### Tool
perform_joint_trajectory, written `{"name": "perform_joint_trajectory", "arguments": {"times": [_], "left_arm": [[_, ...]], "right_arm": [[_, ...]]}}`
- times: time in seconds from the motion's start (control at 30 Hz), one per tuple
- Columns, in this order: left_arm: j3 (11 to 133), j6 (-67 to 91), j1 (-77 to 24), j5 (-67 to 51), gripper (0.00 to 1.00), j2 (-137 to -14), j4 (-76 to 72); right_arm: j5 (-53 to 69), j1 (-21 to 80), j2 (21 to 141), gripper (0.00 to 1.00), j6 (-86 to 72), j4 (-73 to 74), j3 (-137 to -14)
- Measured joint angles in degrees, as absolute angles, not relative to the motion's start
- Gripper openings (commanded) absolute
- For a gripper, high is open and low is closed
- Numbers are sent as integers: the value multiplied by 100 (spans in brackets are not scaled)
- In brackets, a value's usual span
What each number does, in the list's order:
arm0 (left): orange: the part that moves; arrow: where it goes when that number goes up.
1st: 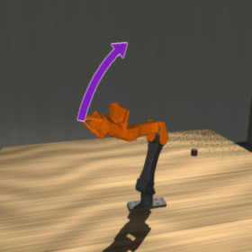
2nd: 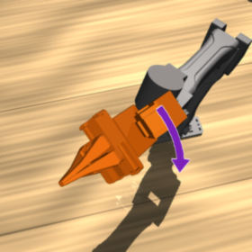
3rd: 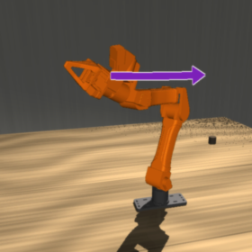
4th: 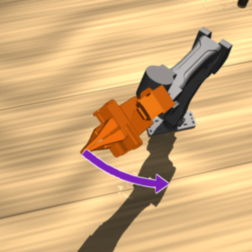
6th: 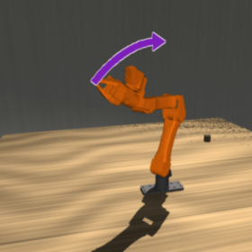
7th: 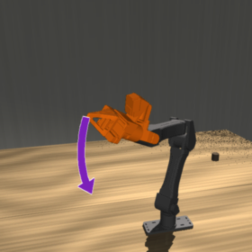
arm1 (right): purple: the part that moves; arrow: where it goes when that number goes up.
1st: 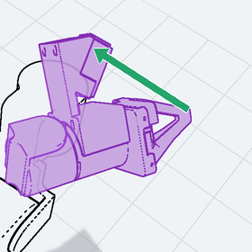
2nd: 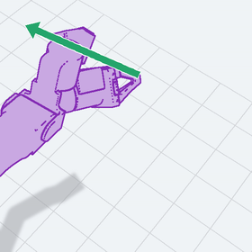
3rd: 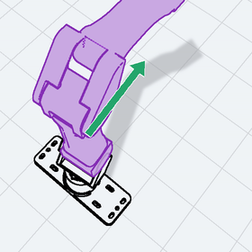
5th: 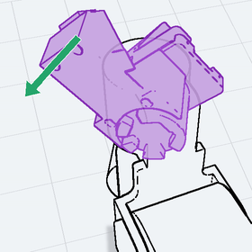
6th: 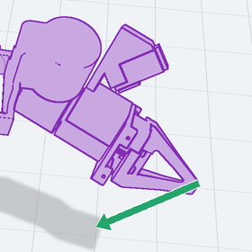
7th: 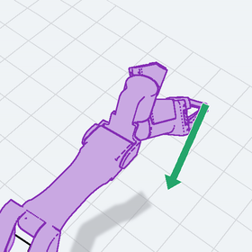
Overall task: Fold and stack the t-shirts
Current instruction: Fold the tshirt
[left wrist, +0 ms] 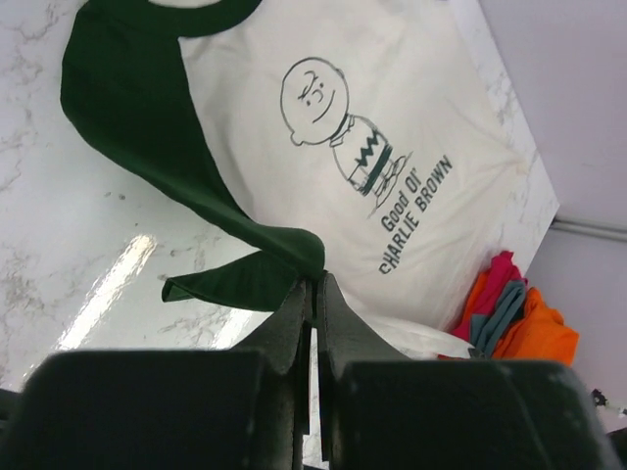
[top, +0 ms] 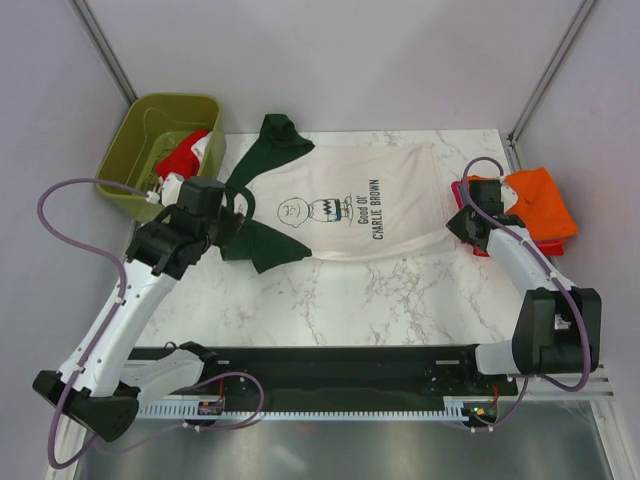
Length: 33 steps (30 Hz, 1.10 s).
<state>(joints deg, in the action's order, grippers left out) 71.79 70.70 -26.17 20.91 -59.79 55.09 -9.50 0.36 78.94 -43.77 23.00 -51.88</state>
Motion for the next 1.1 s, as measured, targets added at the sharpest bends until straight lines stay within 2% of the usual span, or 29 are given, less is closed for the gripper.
{"name": "perform_joint_trajectory", "arguments": {"times": [0.3, 0.63, 0.93, 1.1], "left_arm": [[7207, 6847, -2434, 1769, 2, -5752, 5273], [6163, 6845, -2434, 1260, 2, -4711, 5406], [6051, 6845, -2434, 1031, 2, -3953, 5610], [6055, 6845, -2434, 1033, 2, -4010, 5721]], "right_arm": [[-814, 36, 7596, 0, -4451, 2222, -5109], [-834, 36, 6104, 0, -4497, 2689, -3992], [-893, 36, 4383, 0, -4587, 3424, -3183], [-930, 36, 4150, 0, -4635, 3557, -3131]]}}
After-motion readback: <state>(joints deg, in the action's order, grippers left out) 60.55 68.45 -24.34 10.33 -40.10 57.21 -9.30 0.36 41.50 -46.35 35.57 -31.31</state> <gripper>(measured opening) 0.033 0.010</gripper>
